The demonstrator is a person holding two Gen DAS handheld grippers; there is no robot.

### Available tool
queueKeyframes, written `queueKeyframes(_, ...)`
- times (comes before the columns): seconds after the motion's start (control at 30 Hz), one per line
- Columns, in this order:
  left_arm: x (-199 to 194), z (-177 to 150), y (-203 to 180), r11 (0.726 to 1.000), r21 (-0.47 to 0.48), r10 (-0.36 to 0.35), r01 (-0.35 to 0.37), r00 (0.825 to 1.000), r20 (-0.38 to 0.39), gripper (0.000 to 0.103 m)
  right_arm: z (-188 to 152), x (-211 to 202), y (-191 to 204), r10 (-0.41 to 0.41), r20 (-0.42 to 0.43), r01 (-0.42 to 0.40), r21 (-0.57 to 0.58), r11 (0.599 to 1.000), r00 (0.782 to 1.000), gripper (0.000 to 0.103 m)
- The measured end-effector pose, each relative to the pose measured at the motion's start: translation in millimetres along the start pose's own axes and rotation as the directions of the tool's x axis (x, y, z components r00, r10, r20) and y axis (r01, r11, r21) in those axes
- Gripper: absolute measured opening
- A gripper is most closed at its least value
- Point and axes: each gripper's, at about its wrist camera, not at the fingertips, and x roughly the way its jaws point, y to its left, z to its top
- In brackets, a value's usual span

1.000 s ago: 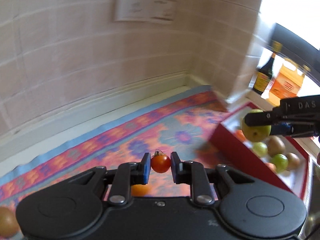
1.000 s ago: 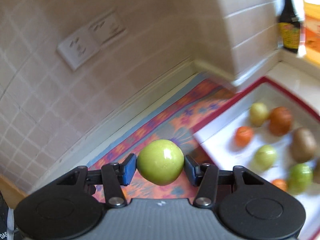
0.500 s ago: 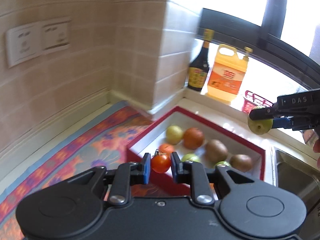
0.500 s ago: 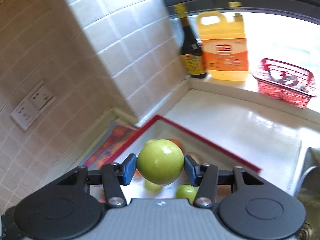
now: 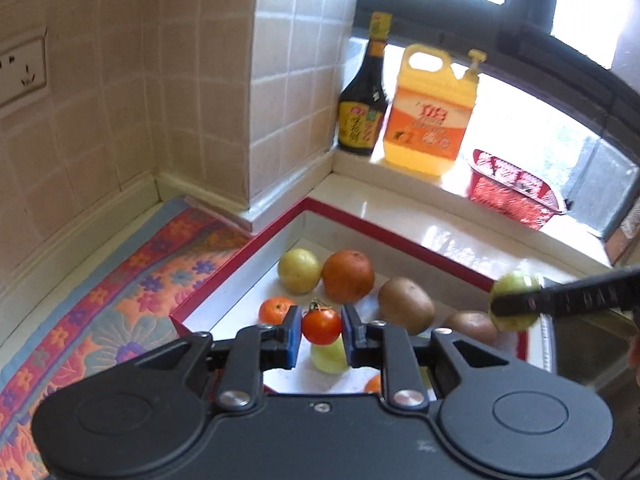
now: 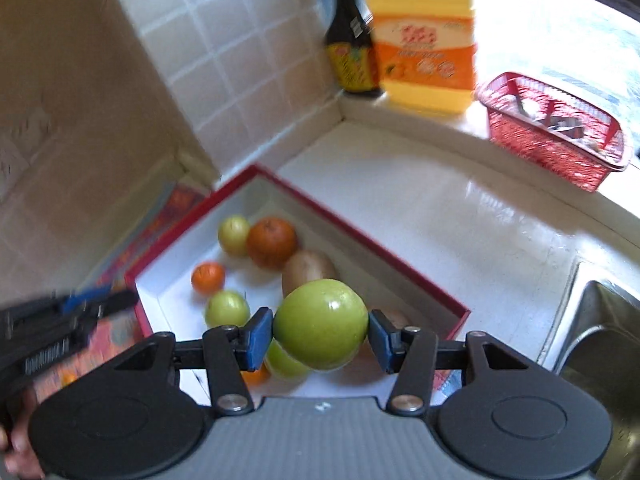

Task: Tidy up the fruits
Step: 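Carry the tomato and apple into the white box and open both tools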

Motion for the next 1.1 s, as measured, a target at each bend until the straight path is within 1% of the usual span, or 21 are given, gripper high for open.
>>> queueKeyframes(0.07,11.8,0.5,0.4,0.999,-0.025,0.032,-0.033,0.999,-0.022,0.024,-3.9,10.2,5.7,-0.006,-0.034,0.004,-0.055,0.998,0.999,0.054)
queueKeyframes(0.13,24.9,-3.6,-0.7,0.997,-0.058,0.047,-0.05,0.998,-0.05,0.024,-7.1,19.4,10.8,-0.022,-0.064,0.015,-0.109,0.994,0.998,0.054)
queueKeyframes(0.27,41.6,-18.4,-9.6,0.997,-0.078,0.019,-0.026,0.996,-0.091,0.024,-15.9,33.4,17.4,-0.038,-0.12,0.015,-0.182,0.983,0.992,0.054)
queueKeyframes(0.43,48.9,-25.8,-16.8,0.999,-0.013,0.039,-0.041,0.993,-0.107,0.024,-23.2,45.4,24.4,-0.063,-0.155,0.023,-0.249,0.968,0.986,0.054)
queueKeyframes(0.57,49.1,-22.4,-3.9,0.993,0.04,0.116,-0.112,0.989,-0.096,0.024,-26.2,55.4,27.9,-0.082,-0.172,0.031,-0.278,0.96,0.982,0.054)
queueKeyframes(0.63,53.1,-16.9,6.5,0.991,0.039,0.133,-0.13,0.986,-0.099,0.024,-26.6,59.1,29.5,-0.093,-0.176,0.037,-0.298,0.954,0.98,0.054)
queueKeyframes(0.7,61.2,-10.5,13.9,0.99,0.044,0.141,-0.137,0.982,-0.123,0.024,-26.9,63.5,31.6,-0.099,-0.18,0.037,-0.319,0.947,0.979,0.054)
queueKeyframes(0.77,71.5,-5.8,14.7,0.988,0.07,0.145,-0.135,0.978,-0.153,0.024,-27.2,66.5,32.6,-0.105,-0.177,0.039,-0.339,0.94,0.979,0.054)
queueKeyframes(0.87,87.1,-1.6,13.0,0.986,0.103,0.15,-0.132,0.969,-0.195,0.024,-27.0,67.8,35.1,-0.129,-0.161,0.058,-0.384,0.921,0.978,0.046)
queueKeyframes(0.93,96.5,-1.0,12.5,0.984,0.114,0.159,-0.137,0.962,-0.221,0.024,-25.4,68.1,35.8,-0.136,-0.164,0.059,-0.402,0.914,0.977,0.044)
queueKeyframes(0.97,100.5,-1.2,12.6,0.984,0.117,0.159,-0.135,0.96,-0.23,0.024,-24.5,68.2,35.4,-0.136,-0.164,0.058,-0.409,0.911,0.977,0.043)
queueKeyframes(1.1,115.2,-3.6,14.1,0.987,0.107,0.146,-0.12,0.949,-0.281,0.024,-23.5,69.6,32.3,-0.129,-0.175,0.047,-0.409,0.911,0.976,0.042)
